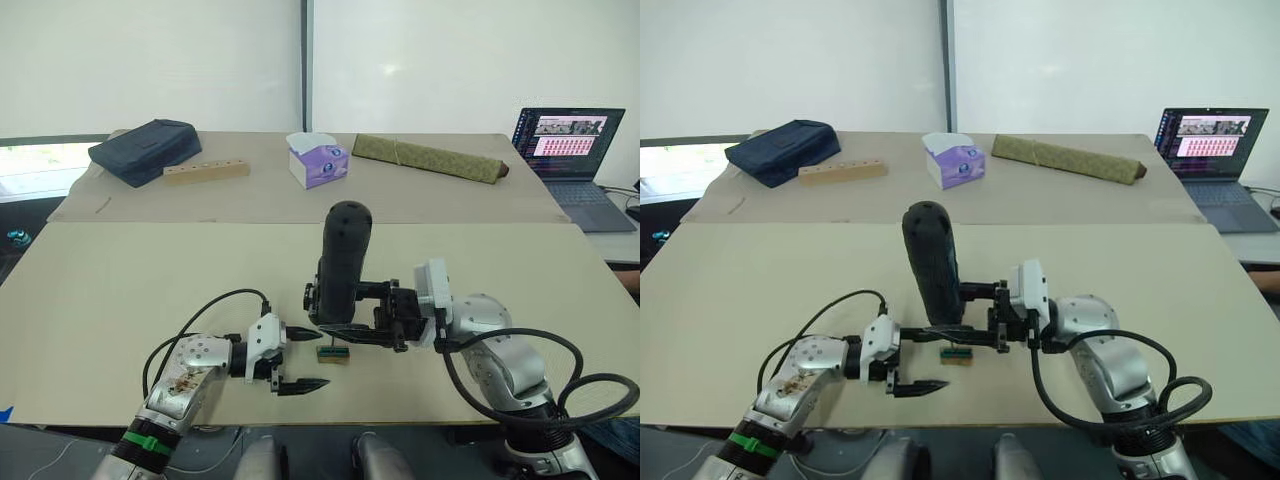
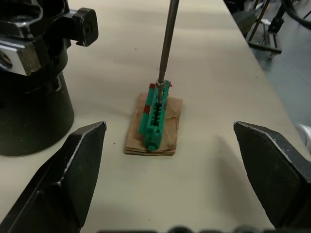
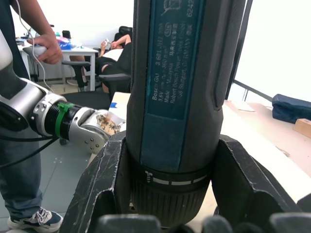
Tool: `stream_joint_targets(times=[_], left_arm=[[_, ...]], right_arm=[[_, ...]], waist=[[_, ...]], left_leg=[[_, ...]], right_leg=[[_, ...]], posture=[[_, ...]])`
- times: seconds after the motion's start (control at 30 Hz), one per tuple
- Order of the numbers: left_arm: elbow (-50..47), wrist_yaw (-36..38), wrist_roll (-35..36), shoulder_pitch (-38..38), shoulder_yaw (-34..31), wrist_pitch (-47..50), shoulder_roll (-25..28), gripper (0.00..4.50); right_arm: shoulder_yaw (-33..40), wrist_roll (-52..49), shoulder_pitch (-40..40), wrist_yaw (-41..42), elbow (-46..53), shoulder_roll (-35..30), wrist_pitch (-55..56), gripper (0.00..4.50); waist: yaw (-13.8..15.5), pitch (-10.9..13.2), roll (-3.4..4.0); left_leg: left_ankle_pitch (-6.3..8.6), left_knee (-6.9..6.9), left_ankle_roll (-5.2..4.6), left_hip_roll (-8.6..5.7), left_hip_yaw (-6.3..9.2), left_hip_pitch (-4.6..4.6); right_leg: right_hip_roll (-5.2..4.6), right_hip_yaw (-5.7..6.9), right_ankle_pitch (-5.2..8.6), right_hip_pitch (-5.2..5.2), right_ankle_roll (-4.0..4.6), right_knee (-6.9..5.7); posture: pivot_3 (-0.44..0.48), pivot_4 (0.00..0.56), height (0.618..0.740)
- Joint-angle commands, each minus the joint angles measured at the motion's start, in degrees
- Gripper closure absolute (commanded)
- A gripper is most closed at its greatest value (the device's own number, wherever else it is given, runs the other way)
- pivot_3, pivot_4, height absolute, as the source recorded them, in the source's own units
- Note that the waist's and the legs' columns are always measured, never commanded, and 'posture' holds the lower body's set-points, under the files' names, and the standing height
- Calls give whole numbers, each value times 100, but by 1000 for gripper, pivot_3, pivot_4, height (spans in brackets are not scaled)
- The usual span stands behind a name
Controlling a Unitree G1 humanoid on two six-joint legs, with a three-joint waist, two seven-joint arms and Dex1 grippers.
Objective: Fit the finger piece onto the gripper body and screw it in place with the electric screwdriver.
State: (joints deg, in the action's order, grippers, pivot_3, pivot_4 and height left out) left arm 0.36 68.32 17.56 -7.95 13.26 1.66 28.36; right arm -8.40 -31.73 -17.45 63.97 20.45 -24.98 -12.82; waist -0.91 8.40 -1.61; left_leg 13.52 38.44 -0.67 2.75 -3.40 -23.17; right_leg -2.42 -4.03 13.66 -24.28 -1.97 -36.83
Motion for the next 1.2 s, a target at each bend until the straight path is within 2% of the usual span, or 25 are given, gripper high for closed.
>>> stream_joint_targets(times=[0.03, 0.23, 0.43, 0.57, 0.77, 0.83, 0.93, 1.2], left_arm=[[-480, 133, 463, 113, -350, 43, 154, 78], [-1131, 126, 1231, 327, -872, 403, 295, 78], [-1554, 111, 1807, 501, -1390, 970, 693, 78], [-1523, -261, 2068, 381, -1756, 1273, 660, 78], [-910, -642, 1402, 232, -1847, 739, 515, 78], [-426, -901, 788, 123, -1646, 392, 467, 78], [14, -1012, 304, -25, -1353, 175, 397, 78], [556, -1002, -74, -462, -752, 140, -137, 78]], right_arm=[[216, -415, -185, -95, 518, -57, -142, 2579], [374, -692, -294, -259, 765, -207, -383, 2579], [652, -976, -364, -429, 957, -396, -593, 2579], [897, -1172, -358, -525, 1022, -545, -729, 2579], [1128, -1317, -313, -557, 1048, -792, -821, 2579], [1193, -1304, -305, -584, 1035, -841, -831, 2579], [1233, -1283, -285, -616, 1035, -866, -831, 2579], [1260, -1201, -210, -660, 1019, -915, -796, 2579]], waist=[[4, 4, -6], [7, 6, -10], [9, 9, -15], [14, 10, -16], [17, 11, -18], [18, 11, -18], [14, 11, -18], [37, 13, -21]], left_leg=[[0, 0, 0, 0, 1, 0], [0, 0, 0, 2, 1, 0], [0, 0, 0, 3, 3, 1], [0, 0, 0, 3, 2, 1], [0, 0, 0, 1, 1, 1], [0, 0, 0, 1, 1, 0], [0, 0, 0, 0, 0, 1], [0, 3, 0, -2, 1, -7]], right_leg=[[0, 1, 0, 0, 0, -1], [-2, 1, 0, 1, 0, 0], [-1, 3, 0, 1, 0, 1], [-1, 3, 0, 1, 0, 0], [-2, 3, 0, 2, 0, 3], [-1, 3, 0, 1, 1, 3], [0, 3, -1, 2, 1, 3], [-2, 3, -2, 1, -1, 5]], posture=[[0, 150, 740], [0, 150, 740], [0, 150, 740], [0, 150, 740], [0, 150, 740], [0, 150, 740], [0, 150, 740], [0, 150, 740]])
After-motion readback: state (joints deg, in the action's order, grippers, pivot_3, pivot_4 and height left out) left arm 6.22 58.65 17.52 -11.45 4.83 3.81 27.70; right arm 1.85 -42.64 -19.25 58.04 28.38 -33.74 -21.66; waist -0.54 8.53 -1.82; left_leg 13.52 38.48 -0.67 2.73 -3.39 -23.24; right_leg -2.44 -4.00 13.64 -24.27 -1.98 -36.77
